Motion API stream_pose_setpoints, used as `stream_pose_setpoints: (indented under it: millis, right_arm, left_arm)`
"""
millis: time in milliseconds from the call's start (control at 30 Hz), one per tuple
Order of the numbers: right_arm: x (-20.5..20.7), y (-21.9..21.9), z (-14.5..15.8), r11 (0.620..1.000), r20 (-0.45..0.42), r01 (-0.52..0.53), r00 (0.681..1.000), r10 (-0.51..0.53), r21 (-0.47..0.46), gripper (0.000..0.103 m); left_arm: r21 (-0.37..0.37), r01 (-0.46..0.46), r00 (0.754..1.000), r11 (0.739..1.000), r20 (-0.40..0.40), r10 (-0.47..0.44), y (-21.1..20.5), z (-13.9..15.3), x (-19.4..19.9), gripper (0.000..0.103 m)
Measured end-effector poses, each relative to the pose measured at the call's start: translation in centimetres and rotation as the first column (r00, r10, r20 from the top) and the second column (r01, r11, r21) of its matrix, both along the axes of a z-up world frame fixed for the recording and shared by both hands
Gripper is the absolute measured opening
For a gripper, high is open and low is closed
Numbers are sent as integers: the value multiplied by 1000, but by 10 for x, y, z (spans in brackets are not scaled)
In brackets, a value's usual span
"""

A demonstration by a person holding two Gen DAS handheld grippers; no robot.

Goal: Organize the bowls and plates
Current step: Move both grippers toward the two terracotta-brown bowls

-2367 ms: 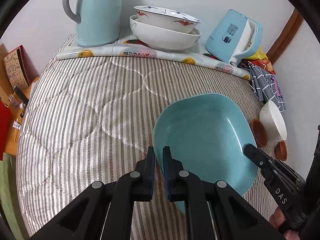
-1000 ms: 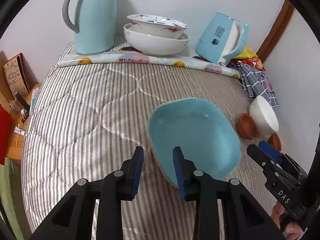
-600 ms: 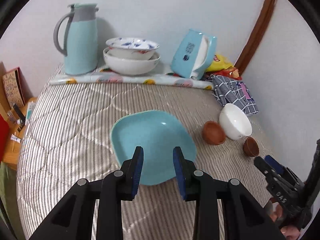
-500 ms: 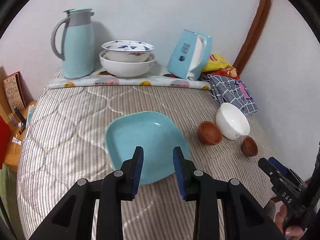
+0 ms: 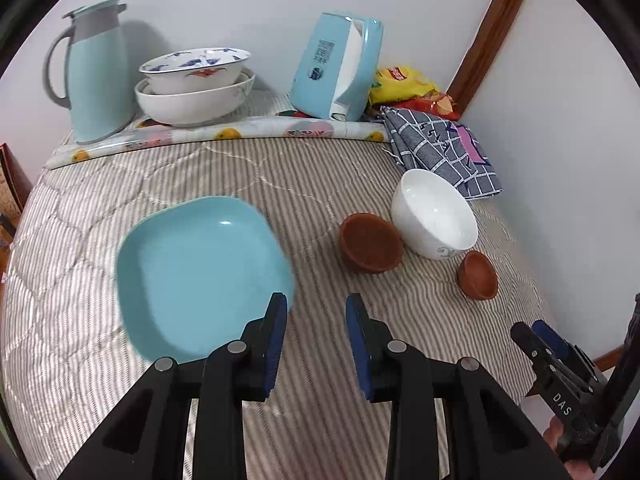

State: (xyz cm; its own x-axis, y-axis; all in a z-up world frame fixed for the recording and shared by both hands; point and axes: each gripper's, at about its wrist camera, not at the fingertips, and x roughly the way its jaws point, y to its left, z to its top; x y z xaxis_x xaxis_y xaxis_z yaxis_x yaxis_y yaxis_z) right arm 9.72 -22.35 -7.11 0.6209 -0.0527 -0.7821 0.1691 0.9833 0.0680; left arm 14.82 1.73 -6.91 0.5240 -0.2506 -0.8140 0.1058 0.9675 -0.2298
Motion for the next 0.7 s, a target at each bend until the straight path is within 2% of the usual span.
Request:
stream_pose_setpoints:
  millis: [367,700]
  right_arm:
    - [1,-39,-4,999,-8,44,999,-44,-31,54]
    - [-6,-53,-5,999,13,51,999,-51,-7,54]
  left_arm:
    - [0,0,999,1000,-53,0,-42,-24,27,34]
    - [7,-4,998,1000,-68,5,-45,-32,27,34]
